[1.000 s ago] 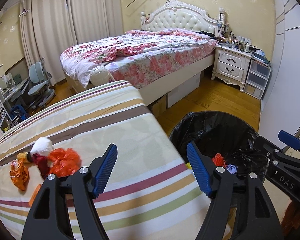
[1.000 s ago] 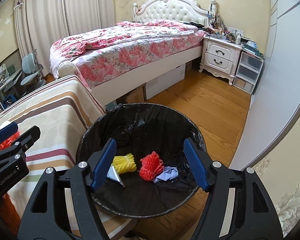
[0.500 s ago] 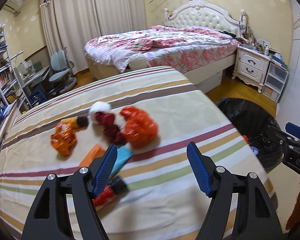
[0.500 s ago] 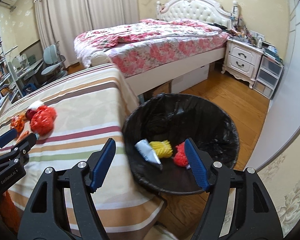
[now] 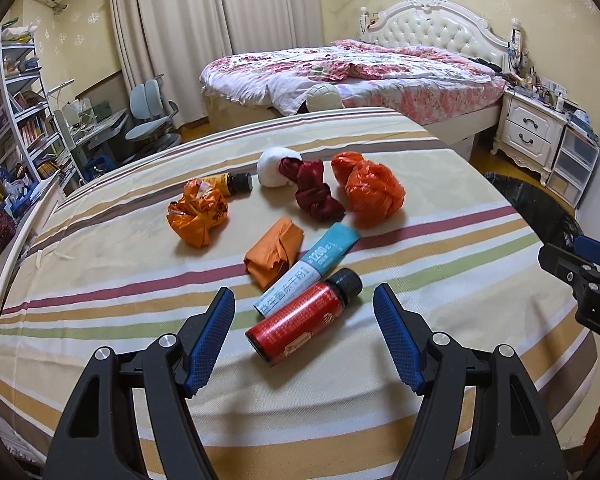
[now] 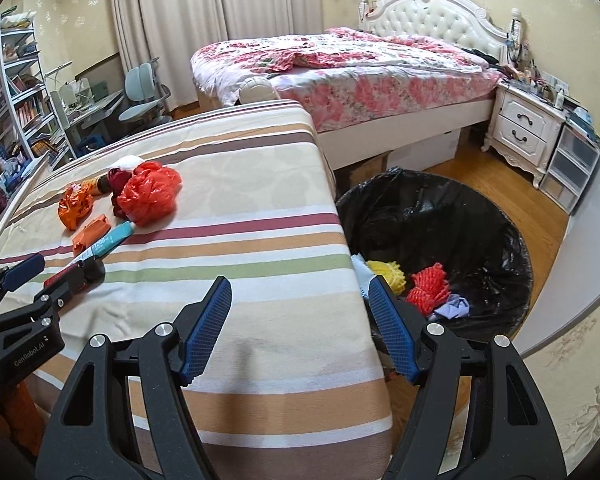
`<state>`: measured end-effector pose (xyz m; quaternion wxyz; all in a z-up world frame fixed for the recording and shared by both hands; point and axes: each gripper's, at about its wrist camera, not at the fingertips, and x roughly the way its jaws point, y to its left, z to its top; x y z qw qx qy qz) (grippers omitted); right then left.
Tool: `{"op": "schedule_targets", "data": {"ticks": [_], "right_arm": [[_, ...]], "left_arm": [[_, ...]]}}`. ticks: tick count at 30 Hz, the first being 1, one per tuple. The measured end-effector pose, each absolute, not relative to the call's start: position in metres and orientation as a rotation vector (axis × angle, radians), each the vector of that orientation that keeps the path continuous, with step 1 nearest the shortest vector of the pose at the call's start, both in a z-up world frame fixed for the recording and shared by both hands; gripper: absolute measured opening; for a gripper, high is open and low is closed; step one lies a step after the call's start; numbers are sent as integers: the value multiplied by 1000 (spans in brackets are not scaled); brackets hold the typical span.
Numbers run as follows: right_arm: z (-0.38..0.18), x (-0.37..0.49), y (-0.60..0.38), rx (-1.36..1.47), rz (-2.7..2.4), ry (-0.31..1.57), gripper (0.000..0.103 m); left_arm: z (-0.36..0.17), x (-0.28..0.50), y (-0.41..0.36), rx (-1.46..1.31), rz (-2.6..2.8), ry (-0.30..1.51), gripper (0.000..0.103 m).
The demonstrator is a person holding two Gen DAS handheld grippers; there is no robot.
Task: Collect trash
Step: 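Grasp the red spray can with the left gripper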
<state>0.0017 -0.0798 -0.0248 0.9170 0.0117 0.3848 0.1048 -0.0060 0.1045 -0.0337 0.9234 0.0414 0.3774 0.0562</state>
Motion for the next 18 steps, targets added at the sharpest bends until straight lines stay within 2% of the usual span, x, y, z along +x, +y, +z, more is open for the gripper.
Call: {"op": "schedule_targets", "data": {"ticks": [5,12,18], "right_arm": [[-28,2,-76,22,225,802,70],[-29,5,-74,26,232,806,70],[-29,5,-72,27,243,808,70]], "left_arm": [[-41,-4,106,90,102,797,57],[-45,-5,105,102,75,816,31],[-44,-8,102,109,60,805,27]]}}
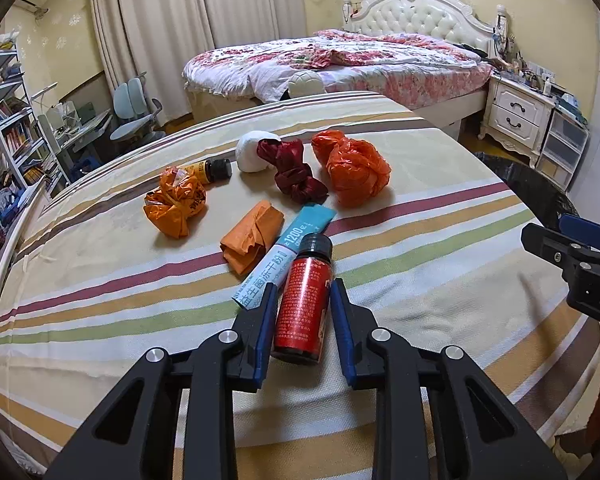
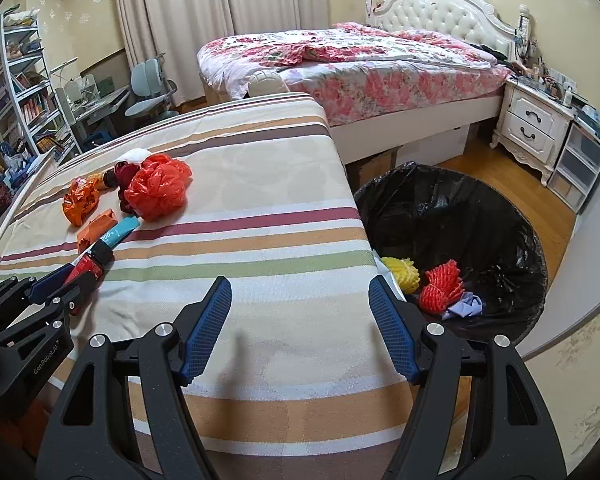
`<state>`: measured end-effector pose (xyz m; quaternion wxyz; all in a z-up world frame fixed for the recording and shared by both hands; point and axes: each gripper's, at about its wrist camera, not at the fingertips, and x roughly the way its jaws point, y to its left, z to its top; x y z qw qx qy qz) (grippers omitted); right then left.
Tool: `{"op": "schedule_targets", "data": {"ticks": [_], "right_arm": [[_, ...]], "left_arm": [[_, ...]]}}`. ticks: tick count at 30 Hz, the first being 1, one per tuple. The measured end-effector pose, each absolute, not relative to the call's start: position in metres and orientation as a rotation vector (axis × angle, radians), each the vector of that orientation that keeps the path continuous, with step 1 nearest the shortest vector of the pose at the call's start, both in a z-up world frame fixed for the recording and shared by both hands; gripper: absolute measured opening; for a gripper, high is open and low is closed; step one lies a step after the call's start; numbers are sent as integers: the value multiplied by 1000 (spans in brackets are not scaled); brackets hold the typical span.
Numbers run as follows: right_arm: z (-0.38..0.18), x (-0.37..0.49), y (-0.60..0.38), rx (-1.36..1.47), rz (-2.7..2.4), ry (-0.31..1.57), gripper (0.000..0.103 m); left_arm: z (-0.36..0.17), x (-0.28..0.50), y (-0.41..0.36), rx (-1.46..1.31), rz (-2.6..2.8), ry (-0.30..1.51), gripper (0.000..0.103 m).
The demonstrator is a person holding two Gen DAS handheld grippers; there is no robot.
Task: Collect trash
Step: 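Grasp the red spray can with the left gripper, then lift the red can with the left gripper while the right gripper approaches the teal tube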
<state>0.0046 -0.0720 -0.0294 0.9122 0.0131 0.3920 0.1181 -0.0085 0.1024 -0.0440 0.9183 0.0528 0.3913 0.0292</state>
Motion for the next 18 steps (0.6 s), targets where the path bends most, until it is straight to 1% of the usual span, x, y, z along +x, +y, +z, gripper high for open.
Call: {"op": "schedule_targets", "data": {"ticks": [11,18], "right_arm": [[-24,4,-63,22,266,798,70],[-24,2,-41,-14,305,806,70]], "left_arm": [[-29,-28,109,92,45,770,25],[-28,-37,131,58,80,769,25]]}}
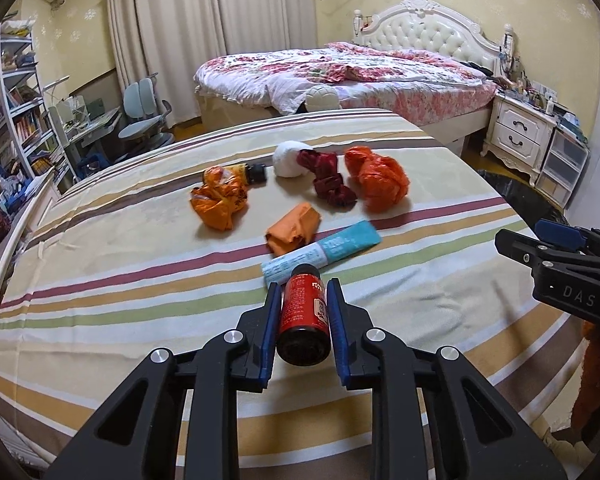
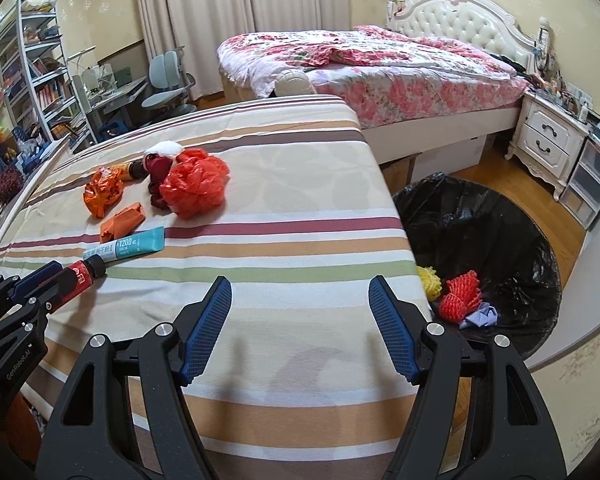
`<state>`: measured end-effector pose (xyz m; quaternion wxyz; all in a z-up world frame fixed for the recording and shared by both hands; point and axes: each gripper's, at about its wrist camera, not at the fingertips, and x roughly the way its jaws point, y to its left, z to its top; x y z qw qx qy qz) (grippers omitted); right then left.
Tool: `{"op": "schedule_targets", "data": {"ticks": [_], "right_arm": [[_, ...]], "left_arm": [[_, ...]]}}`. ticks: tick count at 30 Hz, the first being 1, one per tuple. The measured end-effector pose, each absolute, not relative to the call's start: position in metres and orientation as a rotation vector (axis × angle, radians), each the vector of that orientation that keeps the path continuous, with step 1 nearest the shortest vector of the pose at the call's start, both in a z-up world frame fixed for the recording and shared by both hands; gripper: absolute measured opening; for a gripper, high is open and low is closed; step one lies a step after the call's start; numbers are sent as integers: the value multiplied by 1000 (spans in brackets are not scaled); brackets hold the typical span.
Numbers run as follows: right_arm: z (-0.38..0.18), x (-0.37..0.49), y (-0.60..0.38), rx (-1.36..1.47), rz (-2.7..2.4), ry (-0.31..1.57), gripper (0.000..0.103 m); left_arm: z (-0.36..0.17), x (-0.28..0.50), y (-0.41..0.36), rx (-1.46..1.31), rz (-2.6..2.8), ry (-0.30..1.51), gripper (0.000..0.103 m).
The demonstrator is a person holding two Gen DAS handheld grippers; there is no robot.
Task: Collect trash
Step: 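Lift the red can with the left gripper while the right gripper approaches the teal tube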
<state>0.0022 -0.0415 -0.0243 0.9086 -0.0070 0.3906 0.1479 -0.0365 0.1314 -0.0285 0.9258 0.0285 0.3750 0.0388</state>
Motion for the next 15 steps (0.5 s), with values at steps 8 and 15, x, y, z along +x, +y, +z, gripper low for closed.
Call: {"op": "schedule_targets", "data": {"ticks": [8,15], "right_arm": [[-25,1,-33,-26,315,813,70],[-26,2,-29,-28,323,818,70]], "left_arm": [[-40,-28,144,20,81,810,25],[-49,-21,145,9,87,859,25]]}}
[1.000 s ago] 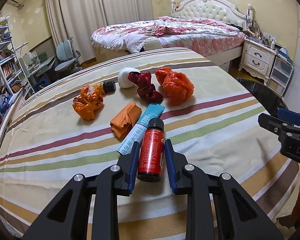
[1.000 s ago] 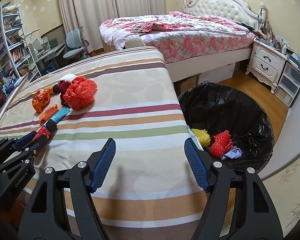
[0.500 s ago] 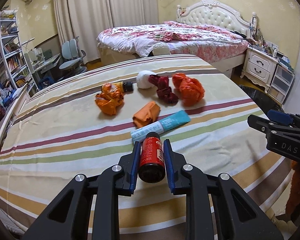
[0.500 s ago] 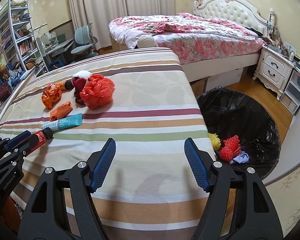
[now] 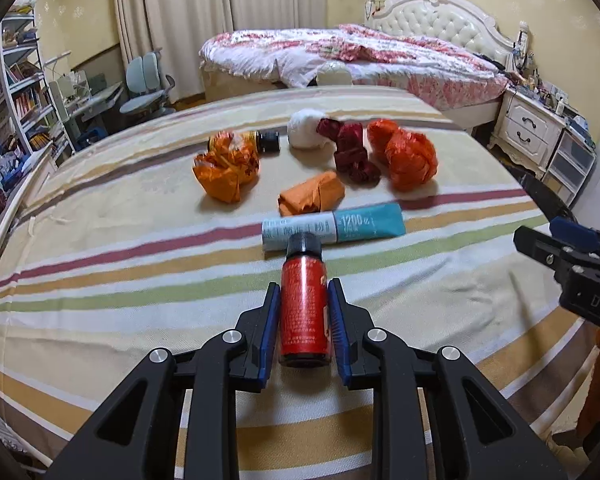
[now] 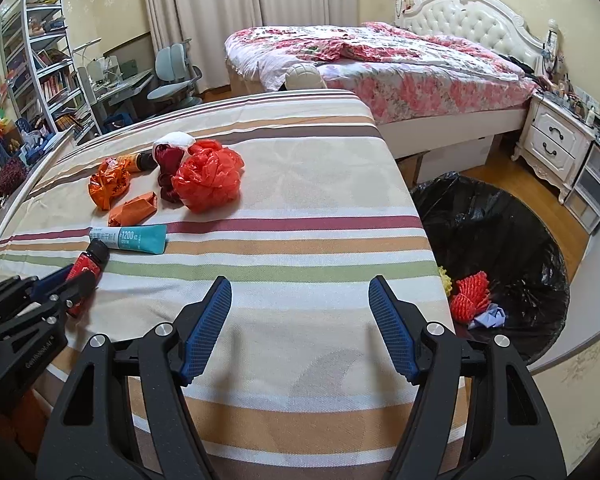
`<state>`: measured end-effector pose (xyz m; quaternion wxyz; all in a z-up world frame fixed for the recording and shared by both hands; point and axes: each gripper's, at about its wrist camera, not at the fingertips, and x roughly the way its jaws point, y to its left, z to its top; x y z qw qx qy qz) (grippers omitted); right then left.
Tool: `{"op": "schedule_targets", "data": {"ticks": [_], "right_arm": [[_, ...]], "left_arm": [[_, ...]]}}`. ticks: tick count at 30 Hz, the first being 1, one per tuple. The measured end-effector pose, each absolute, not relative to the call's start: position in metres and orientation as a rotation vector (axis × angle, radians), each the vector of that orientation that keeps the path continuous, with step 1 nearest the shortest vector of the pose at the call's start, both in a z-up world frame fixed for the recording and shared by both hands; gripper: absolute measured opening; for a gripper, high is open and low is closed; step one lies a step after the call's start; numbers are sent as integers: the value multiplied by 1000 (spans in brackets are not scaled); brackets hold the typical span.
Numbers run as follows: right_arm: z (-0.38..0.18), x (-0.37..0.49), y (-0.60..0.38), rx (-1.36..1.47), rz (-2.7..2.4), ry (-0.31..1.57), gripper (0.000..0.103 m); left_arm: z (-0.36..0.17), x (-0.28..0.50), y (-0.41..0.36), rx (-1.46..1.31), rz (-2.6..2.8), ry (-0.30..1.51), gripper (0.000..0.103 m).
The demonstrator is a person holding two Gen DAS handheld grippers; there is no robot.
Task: Collect trash
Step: 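Lift the red can with the left gripper while the right gripper approaches the teal tube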
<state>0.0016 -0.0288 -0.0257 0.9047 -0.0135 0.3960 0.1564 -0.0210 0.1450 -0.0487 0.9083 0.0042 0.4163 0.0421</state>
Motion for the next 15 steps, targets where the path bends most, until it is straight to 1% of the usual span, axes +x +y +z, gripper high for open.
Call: {"op": "schedule_targets", "data": {"ticks": [15], "right_arm": [[-24,20,20,-87,433,828,70]], "left_arm": [[-44,-37,164,-6,125,818,25]]}}
